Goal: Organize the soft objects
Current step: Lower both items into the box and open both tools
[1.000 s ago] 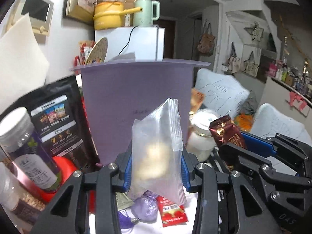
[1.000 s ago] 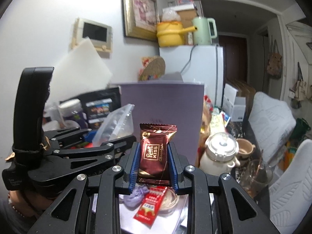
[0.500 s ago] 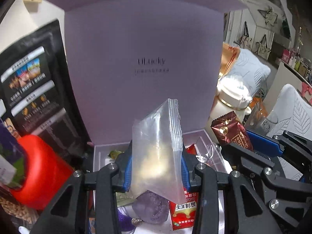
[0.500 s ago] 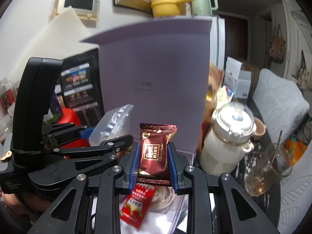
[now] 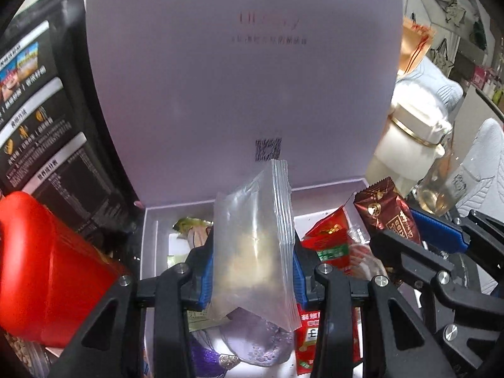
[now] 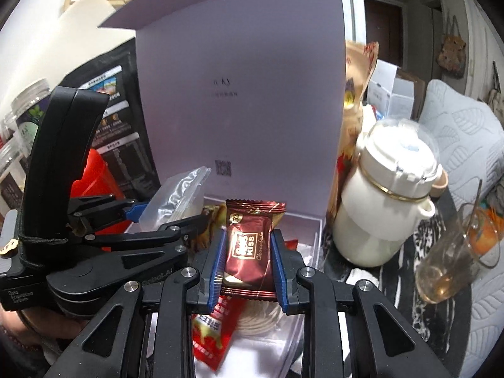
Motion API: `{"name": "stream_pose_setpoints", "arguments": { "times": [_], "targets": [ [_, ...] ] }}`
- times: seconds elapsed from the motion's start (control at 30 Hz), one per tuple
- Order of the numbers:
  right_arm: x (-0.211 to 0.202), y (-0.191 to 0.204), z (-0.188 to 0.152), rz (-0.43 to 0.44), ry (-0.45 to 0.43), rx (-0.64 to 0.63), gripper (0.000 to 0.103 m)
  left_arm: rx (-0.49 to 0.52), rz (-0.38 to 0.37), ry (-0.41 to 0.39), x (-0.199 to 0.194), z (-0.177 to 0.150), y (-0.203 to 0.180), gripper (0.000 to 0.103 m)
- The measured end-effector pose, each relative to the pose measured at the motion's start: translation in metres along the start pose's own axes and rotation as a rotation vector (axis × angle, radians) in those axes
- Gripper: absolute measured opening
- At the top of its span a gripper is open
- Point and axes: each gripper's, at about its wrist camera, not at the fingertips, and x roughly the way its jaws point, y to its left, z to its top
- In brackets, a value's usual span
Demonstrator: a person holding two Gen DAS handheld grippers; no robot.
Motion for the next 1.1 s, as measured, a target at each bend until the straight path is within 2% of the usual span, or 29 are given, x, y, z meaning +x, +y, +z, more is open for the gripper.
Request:
{"name": "stream_pose_setpoints", "arguments": {
  "times": [0.33, 0.53, 0.97, 1.1],
  "targets": [
    [0.027, -0.008, -0.005, -0.006, 0.072, 0.017, 0.028, 0.046, 0.046, 0.006, 0.012, -0.002, -0.015, 0.039],
    [0.039, -0.009, -0.013, -0.032, 0.131, 0.029, 0.028, 0.052, 0.064, 0.037, 0.023, -0.008, -0.024, 0.039],
    [0.049, -0.003, -0.016, -0.041, 0.167, 0.029, 0.030, 0.070, 0.090, 0.100, 0.041, -0.001, -0.034, 0.039],
    [0.045, -0.004, -0.013, -0.048, 0.177, 0.033, 0.035, 0.050, 0.086, 0.123, 0.037, -0.002, -0.032, 0.039]
  ]
}}
